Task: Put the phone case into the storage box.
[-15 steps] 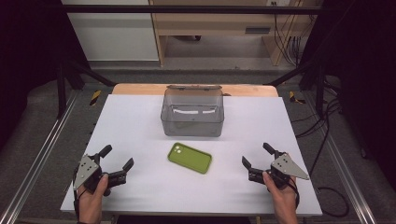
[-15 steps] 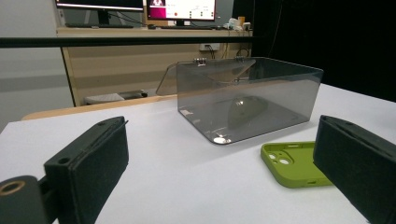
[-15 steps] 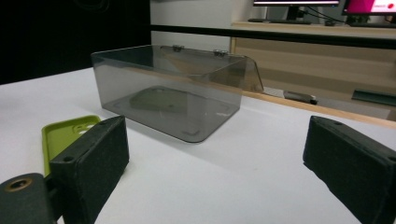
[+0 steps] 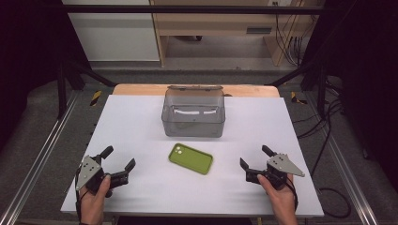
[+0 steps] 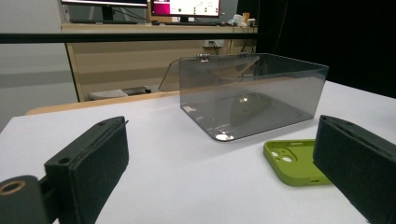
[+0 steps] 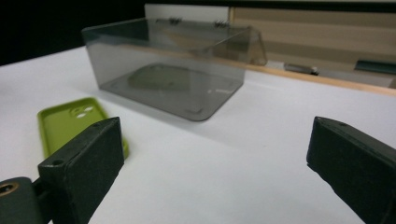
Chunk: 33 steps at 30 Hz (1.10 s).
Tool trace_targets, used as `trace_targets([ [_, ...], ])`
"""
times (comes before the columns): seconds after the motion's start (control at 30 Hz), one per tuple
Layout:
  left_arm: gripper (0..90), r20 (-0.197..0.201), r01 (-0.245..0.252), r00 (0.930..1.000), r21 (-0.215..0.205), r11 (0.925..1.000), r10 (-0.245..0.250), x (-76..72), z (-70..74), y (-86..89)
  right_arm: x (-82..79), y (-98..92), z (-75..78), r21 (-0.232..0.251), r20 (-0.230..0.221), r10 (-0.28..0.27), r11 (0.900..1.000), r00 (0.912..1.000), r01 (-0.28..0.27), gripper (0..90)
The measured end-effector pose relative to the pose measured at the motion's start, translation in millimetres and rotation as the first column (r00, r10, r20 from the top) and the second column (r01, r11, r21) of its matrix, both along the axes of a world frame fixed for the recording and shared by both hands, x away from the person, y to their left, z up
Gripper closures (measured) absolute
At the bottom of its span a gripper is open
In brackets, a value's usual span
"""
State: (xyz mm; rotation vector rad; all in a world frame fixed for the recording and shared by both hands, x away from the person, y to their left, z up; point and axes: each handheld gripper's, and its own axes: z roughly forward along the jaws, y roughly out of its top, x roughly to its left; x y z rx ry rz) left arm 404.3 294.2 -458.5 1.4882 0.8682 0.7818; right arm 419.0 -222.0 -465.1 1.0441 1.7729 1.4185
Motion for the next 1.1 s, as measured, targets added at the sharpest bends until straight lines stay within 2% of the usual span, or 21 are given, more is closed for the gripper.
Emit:
trace_targets([
  [0.1, 3.4, -0.006, -0.007, 1.0000, 0.018, 0.9998, 0.007, 1.7, -0.6, -1.3, 1.5, 11.0, -1.7, -0.044, -0.018, 0.044, 0.998, 0.9989, -0.045, 4.1],
  [0.2, 3.4, -0.009, -0.006, 0.9999, 0.013, 0.9999, 0.006, 0.7, -0.8, -1.3, 7.7, 23.7, -4.5, -0.056, -0.058, 0.064, 0.996, 0.9962, -0.068, 4.2],
  [0.3, 3.3, -0.008, 0.007, 0.9999, 0.012, 0.9999, -0.007, -0.6, -0.3, -2.5, 10.7, 38.5, -0.2, -0.095, -0.072, 0.094, 0.990, 0.9929, -0.101, 4.0],
  [0.4, 3.4, -0.011, 0.008, 0.9999, 0.003, 1.0000, -0.008, 0.0, -0.6, -3.1, 13.5, 48.3, 1.3, -0.075, -0.086, 0.120, 0.989, 0.9891, -0.127, 3.4],
  [0.5, 3.4, -0.011, 0.014, 0.9999, 0.008, 0.9999, -0.014, 0.0, -0.6, -3.5, 14.5, 53.5, 1.4, -0.073, -0.085, 0.115, 0.990, 0.9898, -0.121, 3.5],
  [0.67, 4.7, -0.018, 0.019, 0.9997, 0.017, 0.9997, -0.019, 0.9, -1.5, -5.2, 20.4, 66.0, 0.6, -0.092, -0.125, 0.130, 0.986, 0.9837, -0.141, 3.9],
  [0.7, 4.7, -0.016, 0.016, 0.9997, 0.024, 0.9996, -0.016, 0.7, -1.5, -5.1, 22.6, 72.6, -1.4, -0.105, -0.149, 0.153, 0.980, 0.9769, -0.169, 5.2],
  [0.73, 4.7, -0.016, 0.012, 0.9998, 0.024, 0.9997, -0.011, 0.7, -1.5, -5.3, 23.6, 74.9, -2.6, -0.110, -0.160, 0.165, 0.977, 0.9732, -0.184, 4.7],
  [0.77, 4.7, -0.016, 0.012, 0.9998, 0.024, 0.9997, -0.011, 0.7, -1.5, -5.3, 23.6, 74.9, -2.6, -0.110, -0.160, 0.165, 0.977, 0.9732, -0.184, 4.7],
  [0.83, 4.5, -0.015, 0.005, 0.9999, 0.023, 0.9997, -0.005, 0.2, -1.1, -4.8, 26.7, 87.0, -6.6, -0.133, -0.202, 0.182, 0.969, 0.9625, -0.211, 5.0],
  [0.93, 4.2, -0.006, 0.009, 0.9999, 0.037, 0.9993, -0.009, -0.2, -0.4, -3.5, 29.1, 99.6, -7.9, -0.171, -0.252, 0.180, 0.959, 0.9507, -0.227, 5.6],
  [1.0, 3.3, -0.006, 0.011, 0.9999, 0.034, 0.9994, -0.011, 0.3, -0.5, -2.6, 29.8, 104.0, -8.1, -0.186, -0.262, 0.177, 0.955, 0.9486, -0.230, 6.3],
  [1.03, 2.9, -0.017, 0.007, 0.9998, 0.030, 0.9995, -0.007, 1.6, -1.6, -1.6, 30.9, 113.5, -8.0, -0.211, -0.282, 0.185, 0.945, 0.9413, -0.249, 6.5],
  [1.1, 2.0, -0.020, 0.003, 0.9998, 0.031, 0.9995, -0.003, 2.0, -1.8, -1.8, 32.8, 120.1, -7.7, -0.213, -0.298, 0.191, 0.942, 0.9353, -0.260, 6.3],
])
